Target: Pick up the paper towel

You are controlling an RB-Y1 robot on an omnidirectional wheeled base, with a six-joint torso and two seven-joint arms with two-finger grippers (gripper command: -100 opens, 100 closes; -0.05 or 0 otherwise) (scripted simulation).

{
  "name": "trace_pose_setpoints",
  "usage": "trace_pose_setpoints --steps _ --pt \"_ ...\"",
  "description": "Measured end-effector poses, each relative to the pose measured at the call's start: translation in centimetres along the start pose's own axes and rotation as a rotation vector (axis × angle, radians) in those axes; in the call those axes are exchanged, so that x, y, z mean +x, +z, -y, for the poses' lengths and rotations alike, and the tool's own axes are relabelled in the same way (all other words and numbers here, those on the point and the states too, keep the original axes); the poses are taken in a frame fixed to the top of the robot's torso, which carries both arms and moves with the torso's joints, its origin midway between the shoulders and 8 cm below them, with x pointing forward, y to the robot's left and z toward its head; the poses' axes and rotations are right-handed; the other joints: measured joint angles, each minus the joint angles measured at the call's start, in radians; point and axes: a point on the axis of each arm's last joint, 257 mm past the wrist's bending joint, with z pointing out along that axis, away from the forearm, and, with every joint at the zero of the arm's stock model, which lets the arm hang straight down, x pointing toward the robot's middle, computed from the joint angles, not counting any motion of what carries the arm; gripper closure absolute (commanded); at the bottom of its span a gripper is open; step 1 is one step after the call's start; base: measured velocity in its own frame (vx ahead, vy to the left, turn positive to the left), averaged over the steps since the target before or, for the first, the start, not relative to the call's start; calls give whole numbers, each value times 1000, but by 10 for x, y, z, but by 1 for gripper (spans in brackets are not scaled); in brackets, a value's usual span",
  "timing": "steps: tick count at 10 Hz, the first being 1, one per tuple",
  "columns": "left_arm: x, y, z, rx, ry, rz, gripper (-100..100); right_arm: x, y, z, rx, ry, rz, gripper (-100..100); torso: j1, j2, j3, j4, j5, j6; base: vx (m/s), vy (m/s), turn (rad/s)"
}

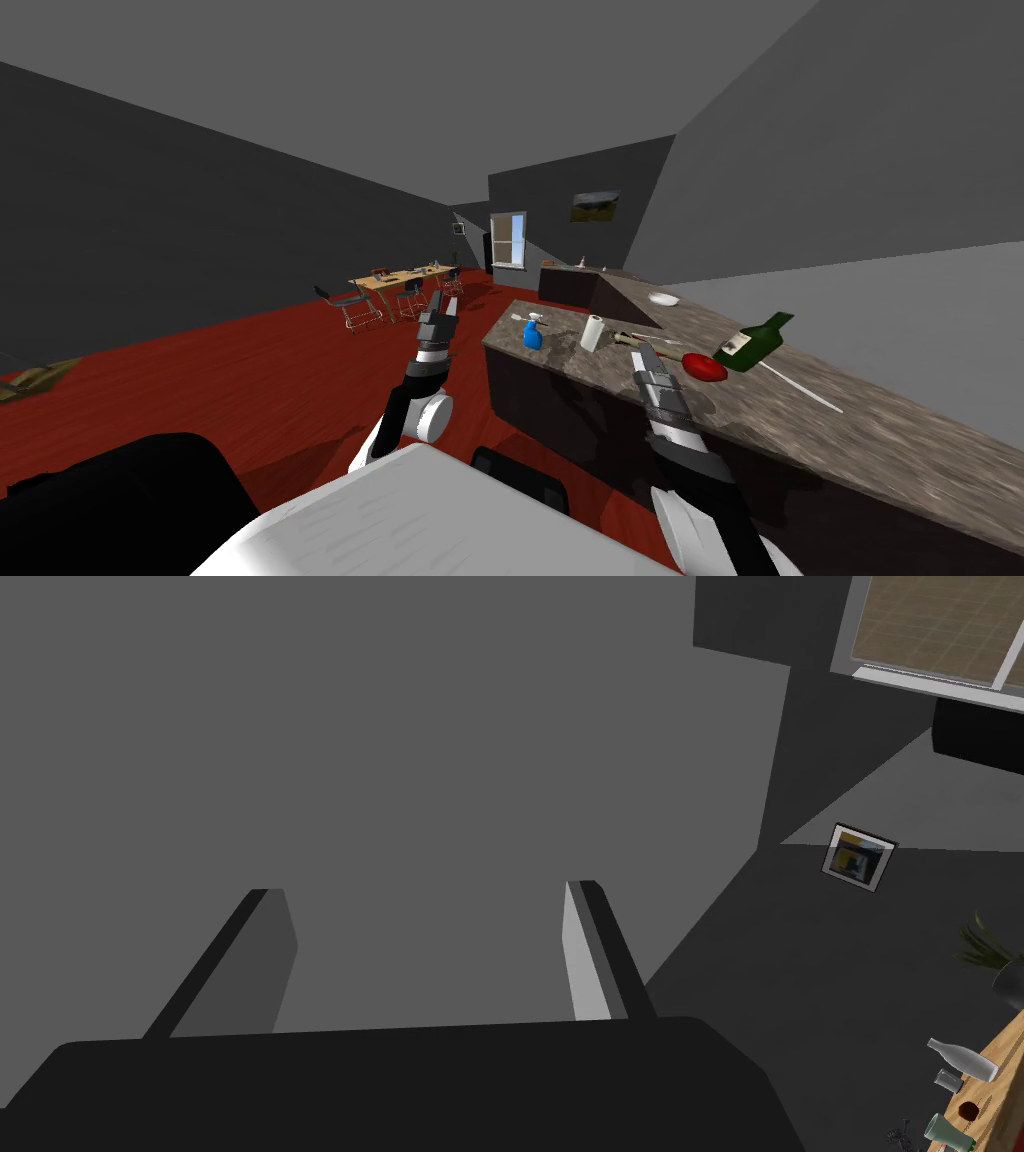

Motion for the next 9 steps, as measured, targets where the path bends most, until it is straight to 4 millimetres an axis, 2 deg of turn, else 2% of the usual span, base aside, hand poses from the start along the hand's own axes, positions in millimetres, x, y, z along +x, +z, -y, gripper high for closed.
trace_pose_setpoints --steps 2,4,9 --pt "0 0 0 0 0 0 0 1 -5 39 86 -92 -33 -100 6 0 0 0 1 0 -103 223 55" --pt "0 0 0 0 0 0 0 -6 -11 71 172 -195 -66 -100 6 3 2 1 1 0 -78 186 31" --pt "0 0 0 0 0 0 0 -17 -33 128 309 -364 -126 -100 0 -1 -1 0 0 0 -31 139 40"
